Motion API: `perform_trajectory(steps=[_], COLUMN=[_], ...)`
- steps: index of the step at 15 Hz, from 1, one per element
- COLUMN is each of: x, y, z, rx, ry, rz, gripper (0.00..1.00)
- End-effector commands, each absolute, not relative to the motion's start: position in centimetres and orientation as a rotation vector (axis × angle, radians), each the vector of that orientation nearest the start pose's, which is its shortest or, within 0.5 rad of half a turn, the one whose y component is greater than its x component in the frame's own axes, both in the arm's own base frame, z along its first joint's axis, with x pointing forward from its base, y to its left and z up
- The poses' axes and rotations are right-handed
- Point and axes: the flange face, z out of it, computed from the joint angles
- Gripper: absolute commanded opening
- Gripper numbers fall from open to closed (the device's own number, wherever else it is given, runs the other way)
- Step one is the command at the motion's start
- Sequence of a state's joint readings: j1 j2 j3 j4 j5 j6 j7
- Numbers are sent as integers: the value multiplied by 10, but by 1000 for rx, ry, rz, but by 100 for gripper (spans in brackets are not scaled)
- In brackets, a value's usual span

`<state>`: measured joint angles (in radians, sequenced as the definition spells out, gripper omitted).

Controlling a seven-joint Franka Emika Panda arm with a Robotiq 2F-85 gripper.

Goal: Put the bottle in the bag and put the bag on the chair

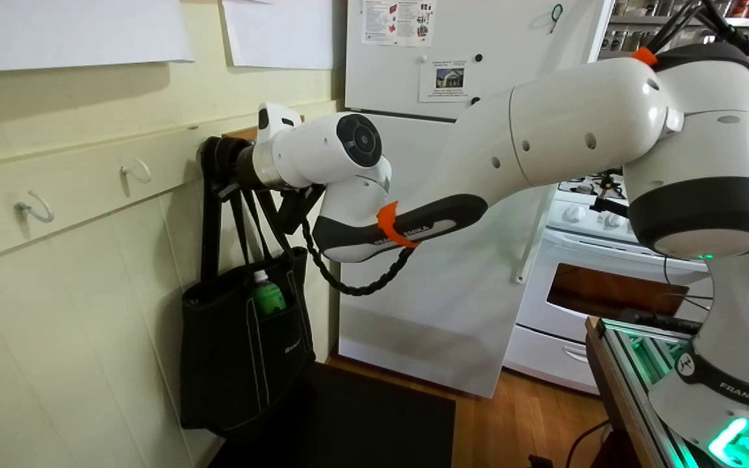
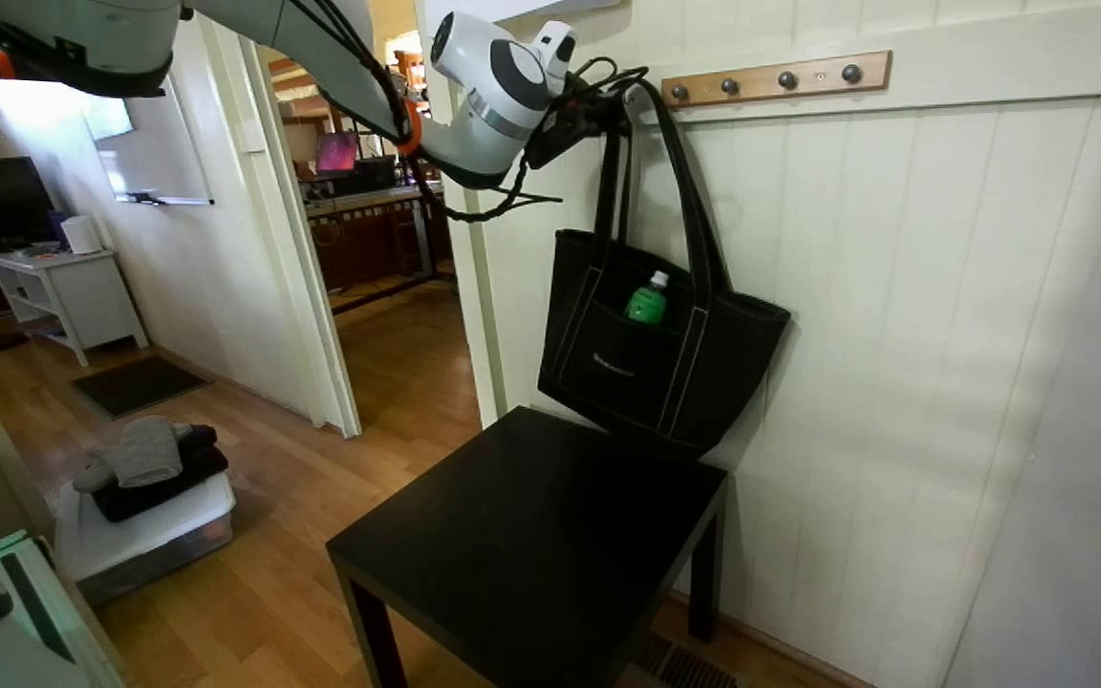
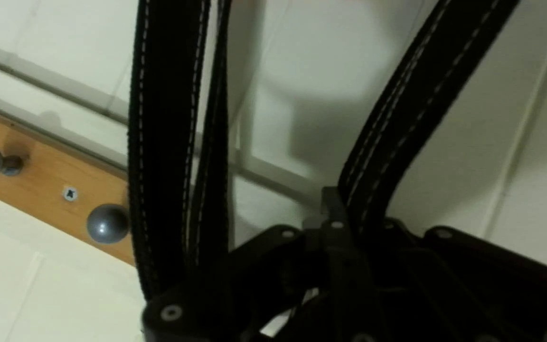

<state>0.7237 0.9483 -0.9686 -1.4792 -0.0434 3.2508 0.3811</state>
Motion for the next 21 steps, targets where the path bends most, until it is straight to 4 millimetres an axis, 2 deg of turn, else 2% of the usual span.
perform_trajectory(steps=[1,5,12,21], x=[758,753,740,724], y=[79,86,87,95], z=[408,410,419,387], rx=[-2963,-2924,-2849,-2998], ry=[-188,-126,68,121], rz=[-1998,-2029,-2147,-1875], gripper=[1,1,1,1])
